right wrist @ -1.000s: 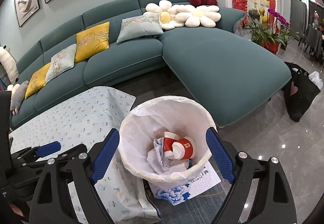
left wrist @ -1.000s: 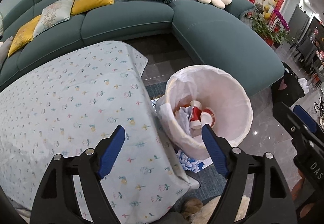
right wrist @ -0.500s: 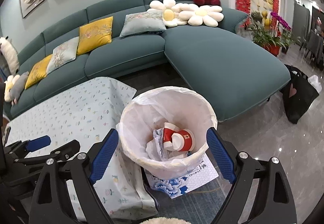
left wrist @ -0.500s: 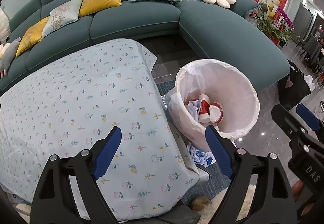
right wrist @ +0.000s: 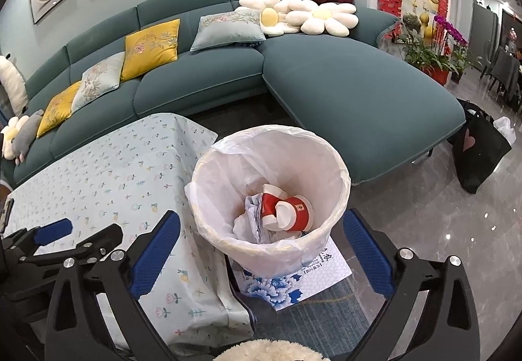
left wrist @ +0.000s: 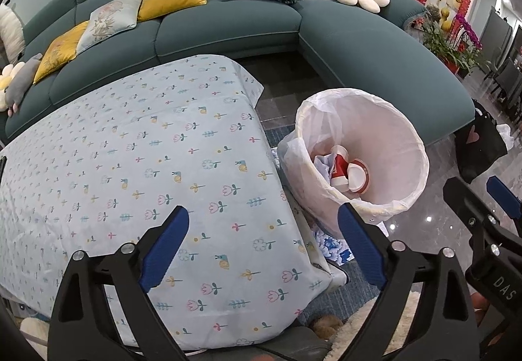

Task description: Collect trash

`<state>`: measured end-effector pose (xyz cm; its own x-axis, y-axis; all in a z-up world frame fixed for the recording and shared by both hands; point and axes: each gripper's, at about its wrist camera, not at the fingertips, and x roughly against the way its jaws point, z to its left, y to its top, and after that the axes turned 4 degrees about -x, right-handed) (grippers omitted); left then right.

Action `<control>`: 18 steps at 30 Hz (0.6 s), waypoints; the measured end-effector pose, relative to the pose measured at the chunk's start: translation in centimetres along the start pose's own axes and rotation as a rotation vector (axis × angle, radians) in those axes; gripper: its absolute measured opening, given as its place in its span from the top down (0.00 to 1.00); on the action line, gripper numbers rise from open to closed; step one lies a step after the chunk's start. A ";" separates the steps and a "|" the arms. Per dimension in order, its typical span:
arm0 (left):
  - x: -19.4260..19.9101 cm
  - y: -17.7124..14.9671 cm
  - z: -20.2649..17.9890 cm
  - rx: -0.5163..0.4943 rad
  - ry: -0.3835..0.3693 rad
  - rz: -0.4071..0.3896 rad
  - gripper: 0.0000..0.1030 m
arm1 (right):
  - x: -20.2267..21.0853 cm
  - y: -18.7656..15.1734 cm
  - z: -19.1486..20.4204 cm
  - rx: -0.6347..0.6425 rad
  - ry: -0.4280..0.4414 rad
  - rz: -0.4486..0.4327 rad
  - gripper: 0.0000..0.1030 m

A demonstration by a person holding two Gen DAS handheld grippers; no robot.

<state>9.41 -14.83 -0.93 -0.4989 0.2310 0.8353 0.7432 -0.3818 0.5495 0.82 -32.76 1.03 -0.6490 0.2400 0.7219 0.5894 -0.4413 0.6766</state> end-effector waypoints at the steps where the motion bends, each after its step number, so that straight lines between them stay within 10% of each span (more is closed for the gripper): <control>1: 0.0 0.0 0.1 0.002 0.000 0.001 0.14 | 0.0 -0.1 0.0 0.001 -0.002 -0.001 0.07; 18: 0.0 -0.6 0.1 0.005 0.047 -0.039 0.13 | -1.2 -2.2 -0.4 -0.016 -0.022 0.006 0.07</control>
<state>9.04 -14.48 -1.22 -0.5480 0.2037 0.8113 0.7249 -0.3684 0.5821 0.12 -32.44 -1.34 -0.6345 0.2564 0.7292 0.5853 -0.4568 0.6699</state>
